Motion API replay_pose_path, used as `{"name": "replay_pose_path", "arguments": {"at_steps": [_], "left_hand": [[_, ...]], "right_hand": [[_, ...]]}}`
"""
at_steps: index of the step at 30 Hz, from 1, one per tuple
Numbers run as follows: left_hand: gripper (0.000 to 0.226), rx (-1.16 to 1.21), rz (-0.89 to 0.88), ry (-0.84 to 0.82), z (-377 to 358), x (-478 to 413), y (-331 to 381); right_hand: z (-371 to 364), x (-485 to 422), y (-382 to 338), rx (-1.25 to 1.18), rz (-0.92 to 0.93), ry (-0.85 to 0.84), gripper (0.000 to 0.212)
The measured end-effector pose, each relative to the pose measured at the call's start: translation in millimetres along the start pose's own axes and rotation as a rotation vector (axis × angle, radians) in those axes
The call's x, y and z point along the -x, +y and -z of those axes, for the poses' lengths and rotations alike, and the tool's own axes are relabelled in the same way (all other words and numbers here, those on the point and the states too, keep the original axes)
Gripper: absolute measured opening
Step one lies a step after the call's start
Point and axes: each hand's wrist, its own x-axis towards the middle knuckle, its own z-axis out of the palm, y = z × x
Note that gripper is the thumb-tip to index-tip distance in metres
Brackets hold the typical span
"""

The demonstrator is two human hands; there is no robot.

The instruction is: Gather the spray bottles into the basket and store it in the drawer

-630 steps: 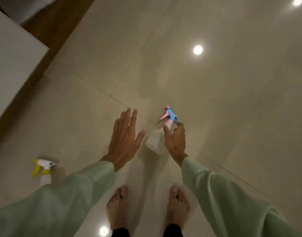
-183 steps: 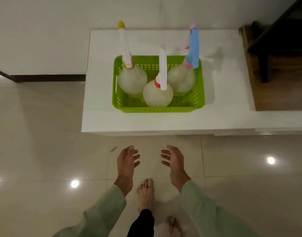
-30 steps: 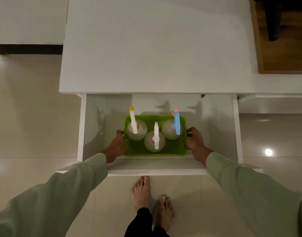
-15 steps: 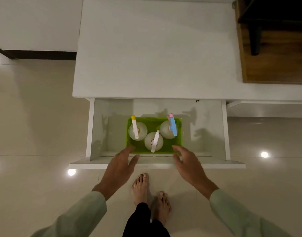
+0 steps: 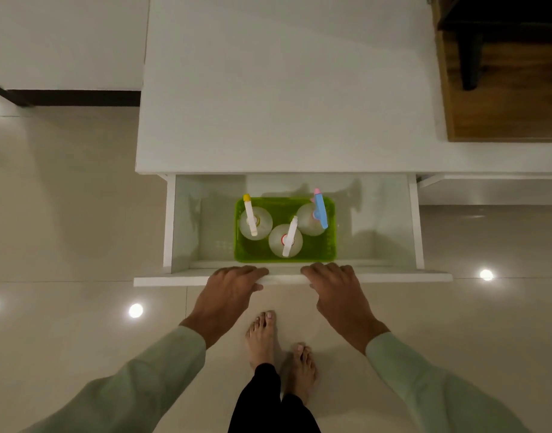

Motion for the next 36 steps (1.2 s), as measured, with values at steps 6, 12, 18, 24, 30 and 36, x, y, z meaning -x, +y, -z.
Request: {"name": "replay_pose_path", "arguments": {"at_steps": [6,12,18,24,30,36], "left_hand": [[0.089,-0.069,0.026,0.235,26.0,-42.8,-0.6],[0.125,-0.181,0.056,0.266,55.0,-93.4,-13.2],[0.076,-0.179,0.037,0.309,64.8,-120.3,-24.0],[0.042,-0.201,0.06,0.442,67.7,-143.9,-23.6],[0.033,-0.2,0.137,0.541,69.9,-155.1,-12.5],[0.043,-0.07,0.144,0.369,96.3,-138.9,-6.2]], "right_hand": [[33.3,-38.9,12.3,-0.013,-0.033,0.301,0.079],[65.2,-83.8,30.1,0.032,-0.05,0.347,0.117],[83.9,-116.7,42.6,0.11,-0.041,0.327,0.086],[88.7,-138.4,43.8,0.209,-0.033,0.497,0.045],[94.2,-150.5,37.4,0.227,-0.104,0.554,0.042],[111.4,-135.9,31.3,0.103,-0.106,0.471,0.042]]}}
